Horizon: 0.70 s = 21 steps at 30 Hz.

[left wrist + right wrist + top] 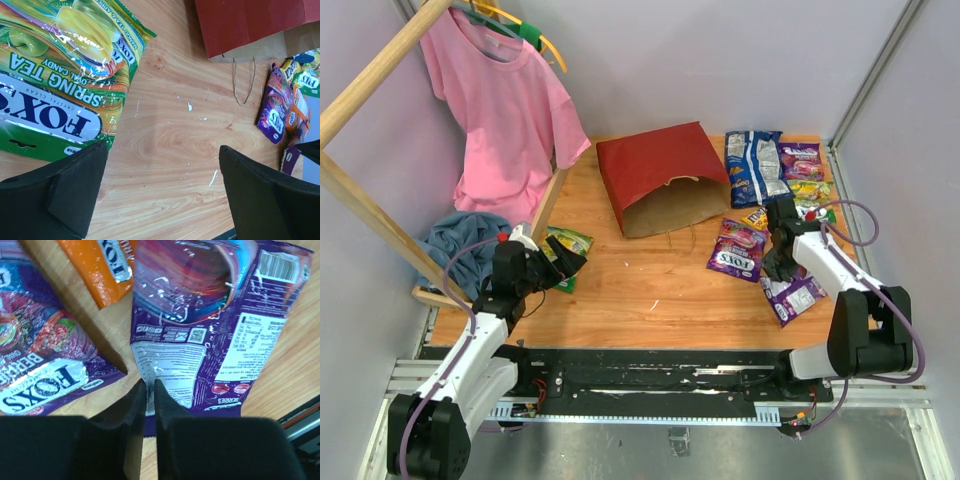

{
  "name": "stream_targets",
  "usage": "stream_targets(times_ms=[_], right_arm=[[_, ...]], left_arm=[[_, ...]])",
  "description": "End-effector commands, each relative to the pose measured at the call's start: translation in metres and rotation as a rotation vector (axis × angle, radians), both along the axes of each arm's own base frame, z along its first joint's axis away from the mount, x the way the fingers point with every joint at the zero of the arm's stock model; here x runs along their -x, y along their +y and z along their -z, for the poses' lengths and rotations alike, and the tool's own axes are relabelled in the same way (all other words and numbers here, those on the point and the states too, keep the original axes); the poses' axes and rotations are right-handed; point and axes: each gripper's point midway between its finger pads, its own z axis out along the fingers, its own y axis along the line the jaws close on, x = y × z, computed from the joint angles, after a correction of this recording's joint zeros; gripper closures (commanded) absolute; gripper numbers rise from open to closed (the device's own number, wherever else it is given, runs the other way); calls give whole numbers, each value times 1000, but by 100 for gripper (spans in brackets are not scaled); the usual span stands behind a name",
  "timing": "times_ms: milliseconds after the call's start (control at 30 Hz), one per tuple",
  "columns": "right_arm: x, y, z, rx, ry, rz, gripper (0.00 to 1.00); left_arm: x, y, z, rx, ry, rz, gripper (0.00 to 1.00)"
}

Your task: Take the snacks out of the paper bag

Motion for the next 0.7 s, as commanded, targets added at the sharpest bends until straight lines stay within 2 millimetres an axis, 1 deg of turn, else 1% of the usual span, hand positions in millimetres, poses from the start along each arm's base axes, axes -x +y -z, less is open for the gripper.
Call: stream_targets(times_ms=[0, 33, 67, 100, 133, 167, 233, 267, 300, 367, 433, 567, 667], right_arm=[[-12, 6, -4, -47, -45, -49, 71], [-17, 9, -6, -58, -65, -76, 53], [-19, 11, -9, -65, -81, -105, 38], [-21, 13, -13, -73, -103, -119, 25], [-24, 14, -17, -78, -126, -129, 15], [-26, 16, -22, -86, -153, -142, 11], [-32, 23, -31, -119, -223, -184, 7], [-37, 32, -35, -154, -278, -223, 7], [-39, 45, -37, -207, -337, -274, 6], [-49, 81, -52, -354, -541, -400, 4], [-48, 114, -60, -462, -677, -462, 4], [-48, 169, -74, -542, -799, -571, 4], [-60, 211, -101, -662, -922, -644, 8]], left_arm=[[-5, -1, -14, -4, -35, 20, 3], [-5, -1, -14, -2, -35, 22, 2], [-5, -2, -15, 1, -38, 27, 2], [-5, -3, -15, 3, -40, 32, 2], [-5, -4, -15, 5, -41, 37, 1], [-5, -4, -15, 6, -43, 39, 2], [-6, -6, -15, 9, -42, 45, 1], [-6, -6, -14, 9, -39, 49, 1], [-7, -7, -14, 12, -41, 52, 1], [-7, -8, -15, 19, -45, 59, 1], [-8, -10, -17, 28, -54, 67, 1], [-8, -15, -16, 52, -54, 83, 1], [-6, -18, -17, 67, -53, 100, 0]])
